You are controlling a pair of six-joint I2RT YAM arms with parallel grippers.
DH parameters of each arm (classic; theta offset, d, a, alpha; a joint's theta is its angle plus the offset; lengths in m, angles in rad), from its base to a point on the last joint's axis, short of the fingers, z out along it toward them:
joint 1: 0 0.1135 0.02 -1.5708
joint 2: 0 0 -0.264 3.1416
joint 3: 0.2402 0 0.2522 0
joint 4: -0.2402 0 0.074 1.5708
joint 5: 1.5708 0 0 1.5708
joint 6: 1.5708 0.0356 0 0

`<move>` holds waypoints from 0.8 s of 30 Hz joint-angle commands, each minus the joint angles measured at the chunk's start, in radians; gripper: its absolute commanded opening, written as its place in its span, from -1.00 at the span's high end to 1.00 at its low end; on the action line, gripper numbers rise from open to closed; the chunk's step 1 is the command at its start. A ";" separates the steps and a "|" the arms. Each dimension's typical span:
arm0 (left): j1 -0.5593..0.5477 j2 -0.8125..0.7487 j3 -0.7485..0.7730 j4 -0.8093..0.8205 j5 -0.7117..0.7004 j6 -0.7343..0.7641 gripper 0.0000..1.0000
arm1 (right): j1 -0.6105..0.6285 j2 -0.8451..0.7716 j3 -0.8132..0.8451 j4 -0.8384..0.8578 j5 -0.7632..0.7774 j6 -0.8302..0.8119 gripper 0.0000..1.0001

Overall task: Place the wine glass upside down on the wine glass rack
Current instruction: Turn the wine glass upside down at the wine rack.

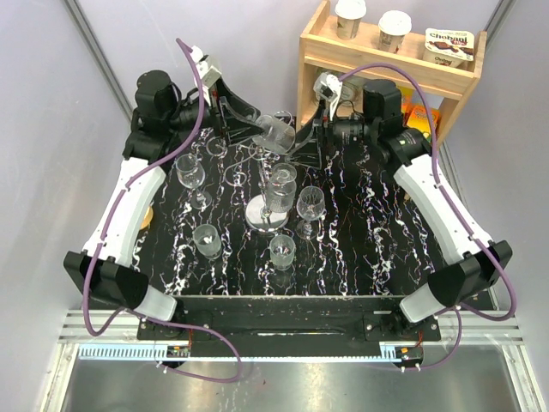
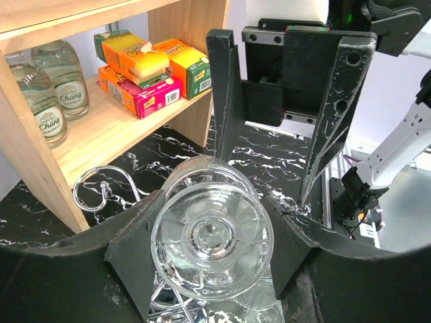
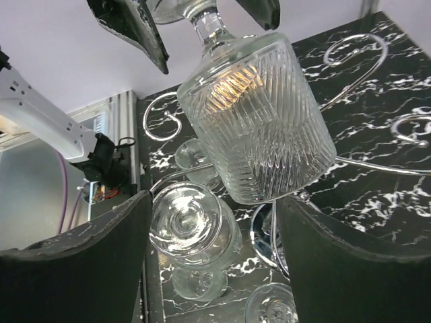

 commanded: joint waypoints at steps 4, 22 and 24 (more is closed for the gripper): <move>-0.007 0.029 0.133 0.121 -0.004 -0.084 1.00 | 0.009 -0.027 0.156 -0.135 0.082 -0.143 -0.74; -0.053 0.082 0.220 0.129 -0.014 -0.147 1.00 | 0.053 0.057 0.283 -0.224 0.152 -0.309 -0.99; -0.059 0.085 0.223 0.150 -0.011 -0.169 1.00 | 0.059 0.062 0.285 -0.207 0.149 -0.308 -0.99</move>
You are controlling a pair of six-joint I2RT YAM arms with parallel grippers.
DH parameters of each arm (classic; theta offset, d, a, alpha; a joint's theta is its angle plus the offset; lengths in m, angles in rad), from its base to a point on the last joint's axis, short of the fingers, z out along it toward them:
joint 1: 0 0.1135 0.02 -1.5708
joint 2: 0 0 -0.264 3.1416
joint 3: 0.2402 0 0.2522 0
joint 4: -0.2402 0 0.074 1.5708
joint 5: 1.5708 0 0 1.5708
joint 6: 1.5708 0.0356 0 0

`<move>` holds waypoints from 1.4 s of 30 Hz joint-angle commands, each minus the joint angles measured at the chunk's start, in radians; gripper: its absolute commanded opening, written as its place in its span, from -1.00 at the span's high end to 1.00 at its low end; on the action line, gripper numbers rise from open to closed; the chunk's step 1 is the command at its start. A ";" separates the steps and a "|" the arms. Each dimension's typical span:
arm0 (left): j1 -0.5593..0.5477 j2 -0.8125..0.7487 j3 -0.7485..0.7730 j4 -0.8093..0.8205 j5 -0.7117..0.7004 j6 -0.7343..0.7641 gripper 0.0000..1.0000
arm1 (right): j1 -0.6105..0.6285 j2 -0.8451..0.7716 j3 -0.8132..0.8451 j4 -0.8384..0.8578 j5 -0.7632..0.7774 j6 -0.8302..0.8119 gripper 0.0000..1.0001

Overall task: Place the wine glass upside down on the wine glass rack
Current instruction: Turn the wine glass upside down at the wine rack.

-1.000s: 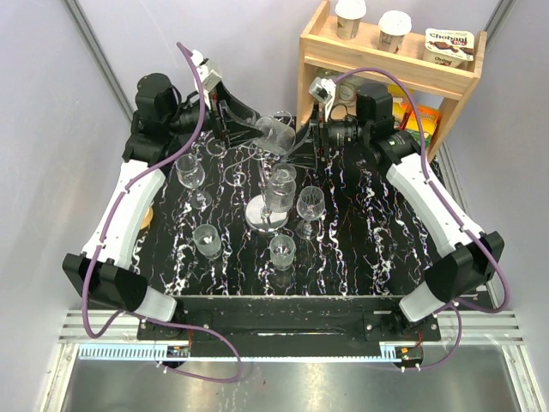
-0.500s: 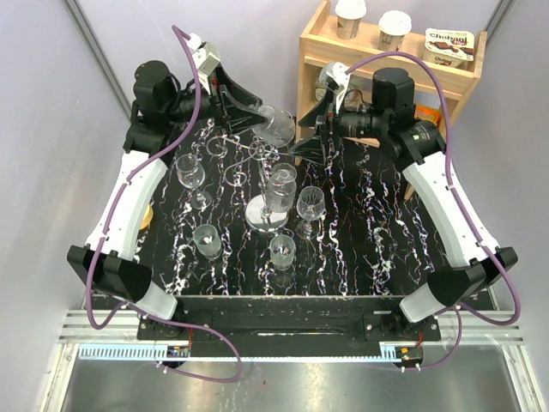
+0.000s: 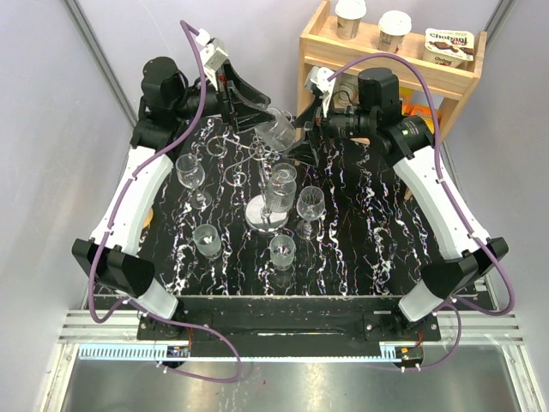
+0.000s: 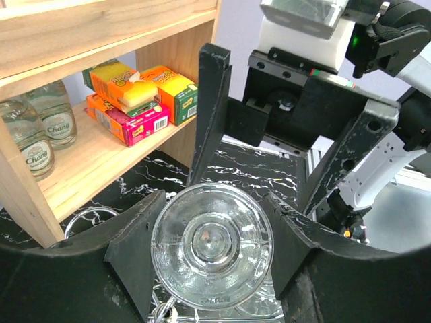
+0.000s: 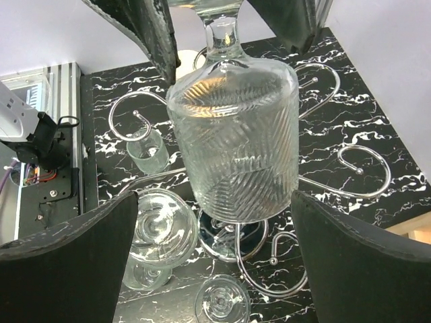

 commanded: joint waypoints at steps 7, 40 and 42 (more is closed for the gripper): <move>-0.028 -0.012 0.062 0.112 0.011 -0.084 1.00 | 0.031 0.027 0.062 0.054 -0.001 -0.019 -0.99; -0.055 -0.051 -0.006 0.171 0.029 -0.110 0.96 | 0.063 0.001 0.013 0.105 0.008 -0.002 0.54; -0.049 -0.055 -0.012 0.165 0.031 -0.101 0.56 | 0.062 -0.011 0.002 0.105 0.021 0.002 0.66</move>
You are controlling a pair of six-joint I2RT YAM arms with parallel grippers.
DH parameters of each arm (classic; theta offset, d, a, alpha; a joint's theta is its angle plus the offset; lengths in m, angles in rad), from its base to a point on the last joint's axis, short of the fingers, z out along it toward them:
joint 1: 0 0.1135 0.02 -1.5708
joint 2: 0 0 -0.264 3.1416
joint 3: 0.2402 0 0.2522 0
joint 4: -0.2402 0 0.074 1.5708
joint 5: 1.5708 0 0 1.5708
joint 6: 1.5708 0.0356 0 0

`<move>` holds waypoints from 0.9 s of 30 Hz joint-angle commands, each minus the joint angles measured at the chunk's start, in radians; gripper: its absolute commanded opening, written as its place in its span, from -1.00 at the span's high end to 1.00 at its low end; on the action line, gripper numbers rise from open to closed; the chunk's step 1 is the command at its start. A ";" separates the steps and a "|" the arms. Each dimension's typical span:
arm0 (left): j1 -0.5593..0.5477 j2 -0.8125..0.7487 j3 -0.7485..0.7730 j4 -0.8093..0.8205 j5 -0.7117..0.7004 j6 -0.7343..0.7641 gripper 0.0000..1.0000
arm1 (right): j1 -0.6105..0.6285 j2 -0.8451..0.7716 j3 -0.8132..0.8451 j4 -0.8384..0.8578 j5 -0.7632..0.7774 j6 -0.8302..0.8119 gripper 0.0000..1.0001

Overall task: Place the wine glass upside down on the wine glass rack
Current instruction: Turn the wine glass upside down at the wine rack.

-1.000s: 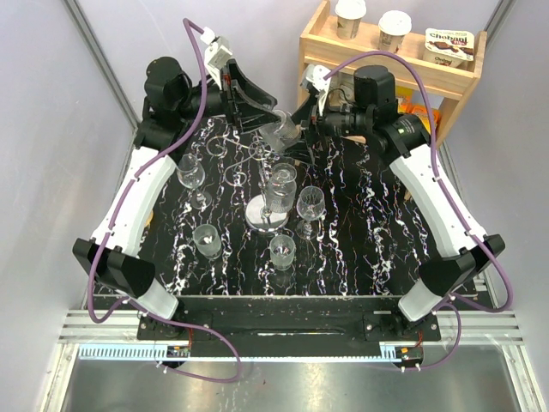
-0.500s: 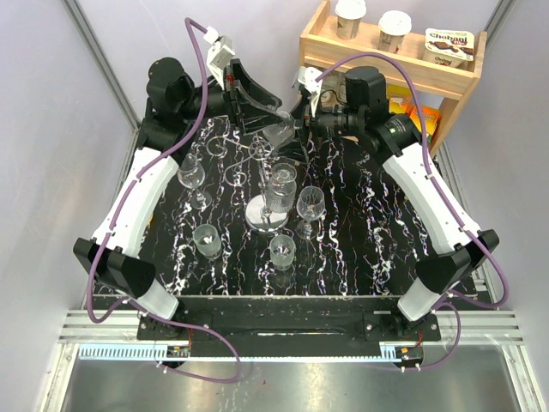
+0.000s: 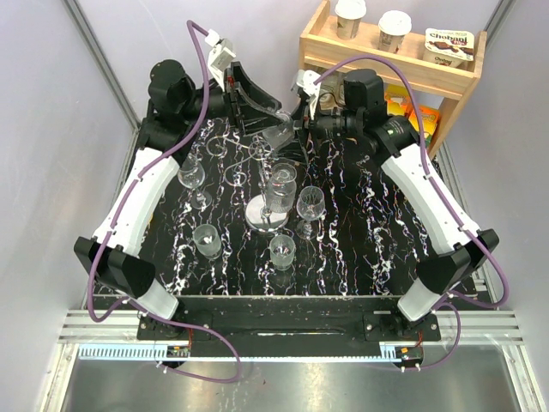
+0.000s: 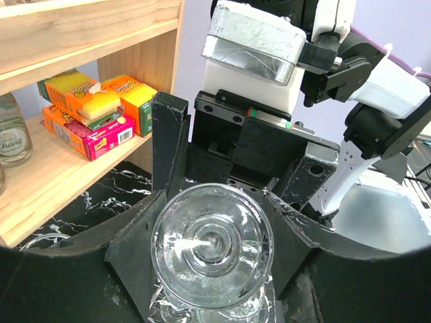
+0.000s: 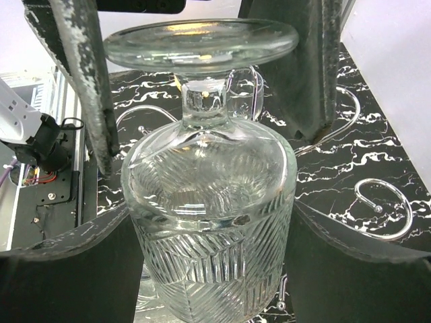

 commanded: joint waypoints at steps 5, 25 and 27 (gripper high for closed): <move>0.024 -0.074 -0.008 0.051 0.012 0.031 -0.33 | 0.006 -0.098 -0.032 0.052 0.049 0.016 0.89; 0.182 -0.125 0.041 -0.543 -0.087 0.660 -0.98 | 0.006 -0.147 -0.049 0.058 0.132 0.031 1.00; 0.182 -0.118 0.049 -0.599 -0.104 0.721 -0.98 | 0.006 -0.161 -0.053 0.061 0.153 0.040 1.00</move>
